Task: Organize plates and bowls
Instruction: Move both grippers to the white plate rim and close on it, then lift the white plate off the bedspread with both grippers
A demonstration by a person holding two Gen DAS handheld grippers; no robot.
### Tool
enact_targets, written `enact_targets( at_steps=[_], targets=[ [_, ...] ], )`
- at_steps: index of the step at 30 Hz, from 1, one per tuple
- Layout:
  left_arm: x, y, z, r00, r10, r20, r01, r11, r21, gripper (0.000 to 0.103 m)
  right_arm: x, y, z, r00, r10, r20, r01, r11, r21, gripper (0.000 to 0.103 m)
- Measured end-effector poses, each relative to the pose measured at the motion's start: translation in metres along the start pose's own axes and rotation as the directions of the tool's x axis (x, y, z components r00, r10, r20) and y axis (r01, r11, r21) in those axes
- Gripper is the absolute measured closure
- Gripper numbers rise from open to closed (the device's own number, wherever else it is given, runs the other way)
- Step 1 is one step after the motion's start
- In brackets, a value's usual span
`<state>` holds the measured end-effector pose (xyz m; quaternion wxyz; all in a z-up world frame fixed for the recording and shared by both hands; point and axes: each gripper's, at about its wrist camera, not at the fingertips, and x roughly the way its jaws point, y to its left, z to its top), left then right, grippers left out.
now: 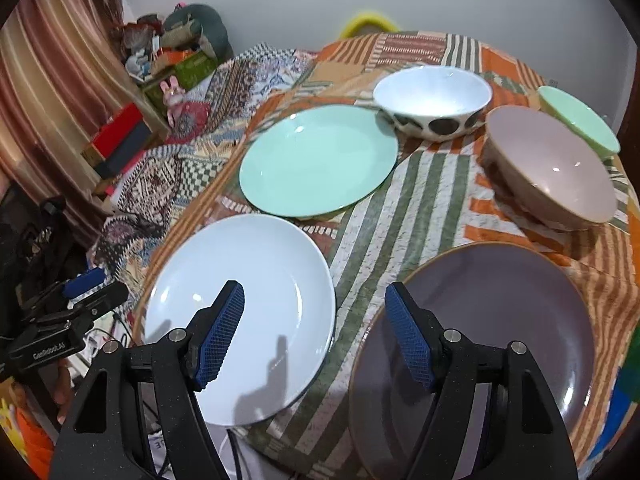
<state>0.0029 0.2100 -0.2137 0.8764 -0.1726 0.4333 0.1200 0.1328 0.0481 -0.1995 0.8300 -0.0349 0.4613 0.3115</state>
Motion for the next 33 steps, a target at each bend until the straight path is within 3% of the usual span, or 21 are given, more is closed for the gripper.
enact_targets(
  at_steps=[4,11,17,21,33],
  targets=[
    [0.011,0.006,-0.003,0.999,-0.017,-0.030,0.016,1.000,-0.018,0.043,0.014,0.005,0.001,1.000,-0.009,-0.029,0.008,1.000,-0.023,0.037],
    [0.025,0.003,-0.006,0.997,-0.049,-0.063,0.049,0.999,-0.003,0.059,0.033,0.003,0.002,0.996,-0.010,-0.084,0.009,1.000,-0.024,0.056],
    [0.031,0.004,-0.008,0.995,-0.067,-0.079,0.066,0.998,-0.006,0.068,0.042,0.000,0.002,0.993,-0.012,-0.116,0.010,1.000,-0.015,0.064],
    [0.037,0.004,-0.011,0.992,-0.077,-0.098,0.076,0.997,-0.012,0.073,0.048,0.000,0.002,0.990,-0.005,-0.143,0.004,1.000,-0.010,0.075],
    [0.046,-0.002,-0.014,0.988,-0.089,-0.127,0.089,0.996,-0.011,0.080,0.053,0.002,0.001,0.987,-0.015,-0.159,0.010,0.999,-0.033,0.078]
  ],
)
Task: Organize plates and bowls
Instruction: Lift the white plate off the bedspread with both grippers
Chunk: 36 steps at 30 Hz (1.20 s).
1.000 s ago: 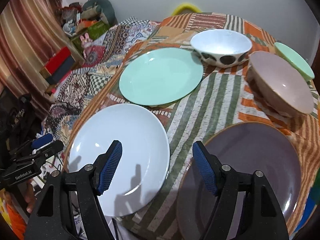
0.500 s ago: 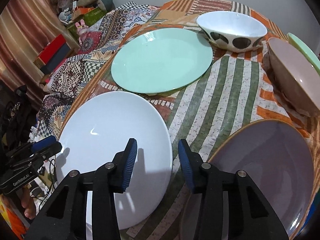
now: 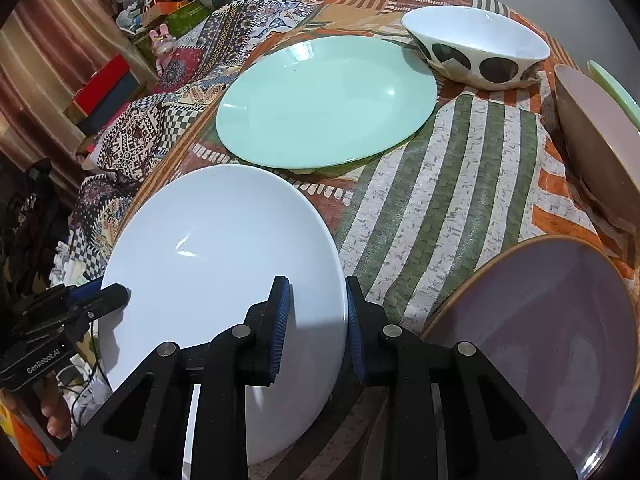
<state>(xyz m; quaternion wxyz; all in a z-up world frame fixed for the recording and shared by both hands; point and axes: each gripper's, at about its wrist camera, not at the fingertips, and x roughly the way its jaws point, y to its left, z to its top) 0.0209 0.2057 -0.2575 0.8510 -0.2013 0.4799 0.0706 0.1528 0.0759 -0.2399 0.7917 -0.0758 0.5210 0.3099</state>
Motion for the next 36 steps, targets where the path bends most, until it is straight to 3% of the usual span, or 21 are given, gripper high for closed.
enact_targets(
  at_steps=[10,20,36],
  targets=[
    [-0.011,-0.003,-0.001,0.999,0.041,0.005,-0.041,0.999,-0.003,0.080,-0.012,0.003,0.000,0.999,0.021,0.031,-0.021,1.000,0.010,0.078],
    [-0.042,-0.010,0.007,0.996,0.040,0.083,-0.039,0.999,-0.011,0.080,-0.033,0.007,-0.002,0.995,0.039,0.088,-0.039,0.999,-0.002,0.078],
    [-0.077,-0.054,0.018,0.984,0.014,0.177,-0.025,0.998,0.061,0.080,-0.081,-0.007,-0.011,0.978,0.035,0.205,-0.042,0.999,0.033,0.078]
  ],
)
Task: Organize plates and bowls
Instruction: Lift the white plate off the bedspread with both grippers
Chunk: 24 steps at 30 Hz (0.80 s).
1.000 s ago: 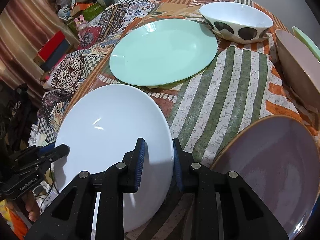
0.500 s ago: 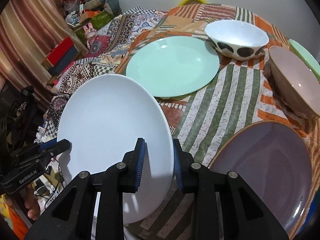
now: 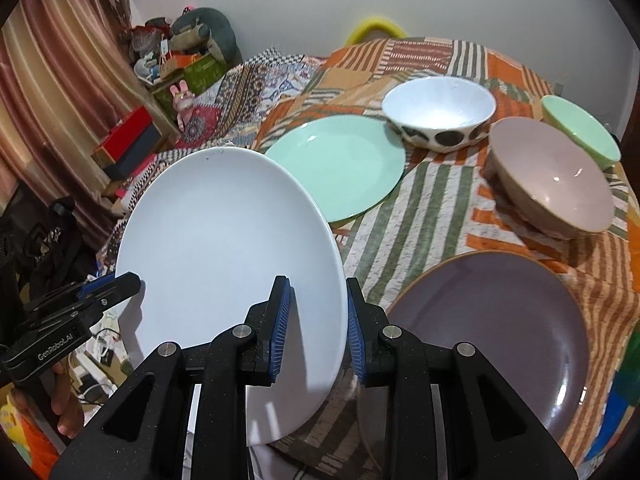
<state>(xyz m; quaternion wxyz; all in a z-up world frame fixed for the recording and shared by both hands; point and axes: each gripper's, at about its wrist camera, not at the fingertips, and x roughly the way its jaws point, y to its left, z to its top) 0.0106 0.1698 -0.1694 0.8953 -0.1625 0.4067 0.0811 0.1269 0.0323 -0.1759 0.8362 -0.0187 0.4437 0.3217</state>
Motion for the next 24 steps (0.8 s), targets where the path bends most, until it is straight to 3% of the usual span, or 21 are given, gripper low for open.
enact_targets(
  at_steps=[11,24],
  targets=[
    [-0.013,-0.039,0.010,0.999,-0.025,0.038,0.023,0.998,0.066,0.080,-0.034,-0.022,-0.006,0.997,-0.016,0.075,0.013,0.999,0.043,0.078],
    [-0.011,-0.088,0.013,0.997,-0.078,0.021,0.074,0.987,0.145,0.080,-0.068,-0.057,-0.021,0.989,-0.056,0.136,0.040,0.992,0.117,0.078]
  ],
)
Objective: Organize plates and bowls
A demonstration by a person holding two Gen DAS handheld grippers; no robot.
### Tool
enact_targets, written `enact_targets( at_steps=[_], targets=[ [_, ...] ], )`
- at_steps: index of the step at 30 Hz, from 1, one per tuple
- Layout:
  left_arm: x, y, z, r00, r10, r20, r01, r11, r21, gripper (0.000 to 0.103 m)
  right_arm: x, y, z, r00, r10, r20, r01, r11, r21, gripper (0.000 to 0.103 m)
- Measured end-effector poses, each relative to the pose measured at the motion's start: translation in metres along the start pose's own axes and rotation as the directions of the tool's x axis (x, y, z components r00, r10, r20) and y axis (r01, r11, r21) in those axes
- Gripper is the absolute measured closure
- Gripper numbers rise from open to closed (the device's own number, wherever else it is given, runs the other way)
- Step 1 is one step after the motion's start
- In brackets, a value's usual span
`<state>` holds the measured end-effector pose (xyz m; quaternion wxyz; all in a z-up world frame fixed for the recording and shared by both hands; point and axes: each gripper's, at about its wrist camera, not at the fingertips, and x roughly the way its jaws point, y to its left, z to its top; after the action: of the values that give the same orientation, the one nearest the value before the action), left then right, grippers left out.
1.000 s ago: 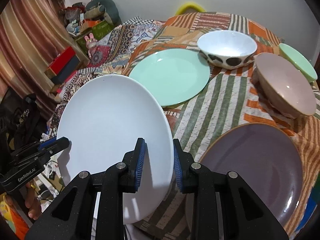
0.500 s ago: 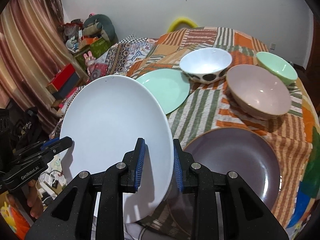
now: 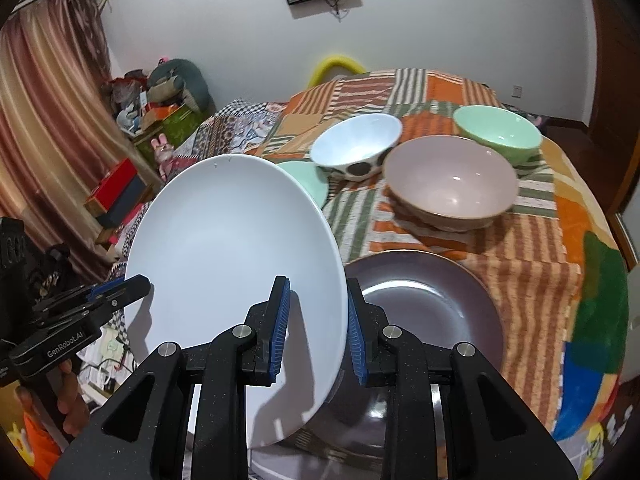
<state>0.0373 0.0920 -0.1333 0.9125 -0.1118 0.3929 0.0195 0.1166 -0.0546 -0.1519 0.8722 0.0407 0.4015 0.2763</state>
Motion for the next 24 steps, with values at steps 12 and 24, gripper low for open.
enact_targets(
  at_steps=[12,24],
  targets=[
    [0.022,-0.041,0.003,0.998,-0.036,-0.049,0.039,0.998,0.056,0.080,-0.021,-0.038,-0.013,0.999,-0.030,0.018,0.029,0.996,0.081,0.078],
    [0.058,-0.071,-0.002,0.988,-0.058,-0.142,0.072,0.993,0.093,0.080,-0.024,-0.073,-0.027,0.998,-0.057,-0.005,0.058,0.985,0.163,0.078]
  ],
)
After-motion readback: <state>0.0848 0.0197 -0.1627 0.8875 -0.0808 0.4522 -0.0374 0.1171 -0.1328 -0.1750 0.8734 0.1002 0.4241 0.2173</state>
